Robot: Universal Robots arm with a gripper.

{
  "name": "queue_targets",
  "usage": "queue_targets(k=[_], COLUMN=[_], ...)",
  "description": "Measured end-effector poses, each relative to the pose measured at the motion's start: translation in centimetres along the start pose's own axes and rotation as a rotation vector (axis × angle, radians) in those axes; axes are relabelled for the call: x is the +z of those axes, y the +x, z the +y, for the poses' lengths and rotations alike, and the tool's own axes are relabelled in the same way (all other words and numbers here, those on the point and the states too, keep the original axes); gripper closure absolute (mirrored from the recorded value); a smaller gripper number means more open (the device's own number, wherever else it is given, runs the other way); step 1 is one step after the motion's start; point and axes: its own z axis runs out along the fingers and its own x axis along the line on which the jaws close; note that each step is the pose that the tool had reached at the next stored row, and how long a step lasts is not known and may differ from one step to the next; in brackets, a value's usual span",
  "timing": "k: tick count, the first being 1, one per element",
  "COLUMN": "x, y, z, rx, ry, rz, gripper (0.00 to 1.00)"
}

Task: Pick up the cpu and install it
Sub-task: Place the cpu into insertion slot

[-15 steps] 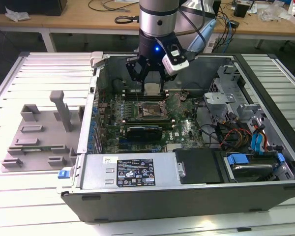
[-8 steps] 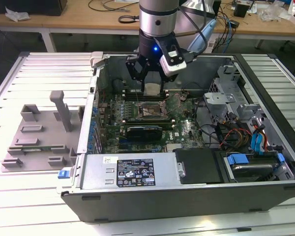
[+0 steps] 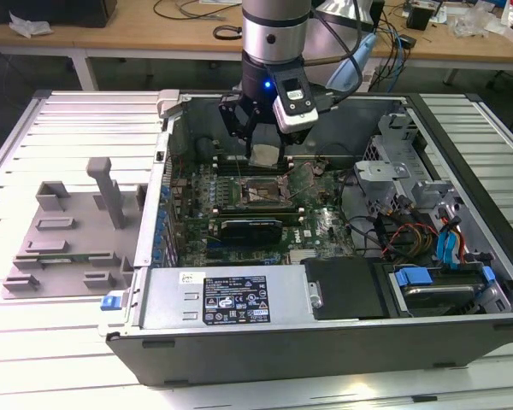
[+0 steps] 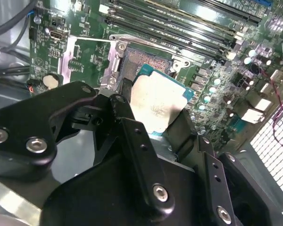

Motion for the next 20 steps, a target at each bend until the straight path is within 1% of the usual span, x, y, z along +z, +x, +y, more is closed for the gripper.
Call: queue_targets(k=[2, 4, 7, 9, 11, 15, 18, 20], x=[0.00, 0.01, 0.01, 0.01, 0.01, 0.02, 0.02, 0.02], y=[0.00, 0.00, 0.00, 0.00, 0.00, 0.00, 0.00, 0.00], z=[0.00, 0.00, 0.00, 0.00, 0.00, 0.00, 0.00, 0.00], rx=[0.038, 0.062, 0.134, 0.154, 0.193, 0.239, 0.289, 0.313], ry=[0.0007, 0.0011, 0.0024, 0.0027, 0.0035, 0.0043, 0.0051, 0.0056], rz=[-0.0017, -0.0028, -0.0062, -0.0071, -0.0090, -0.0111, -0.0134, -0.0145], gripper=[0.45, 0.45, 0.45, 0.45, 0.45, 0.45, 0.45, 0.45])
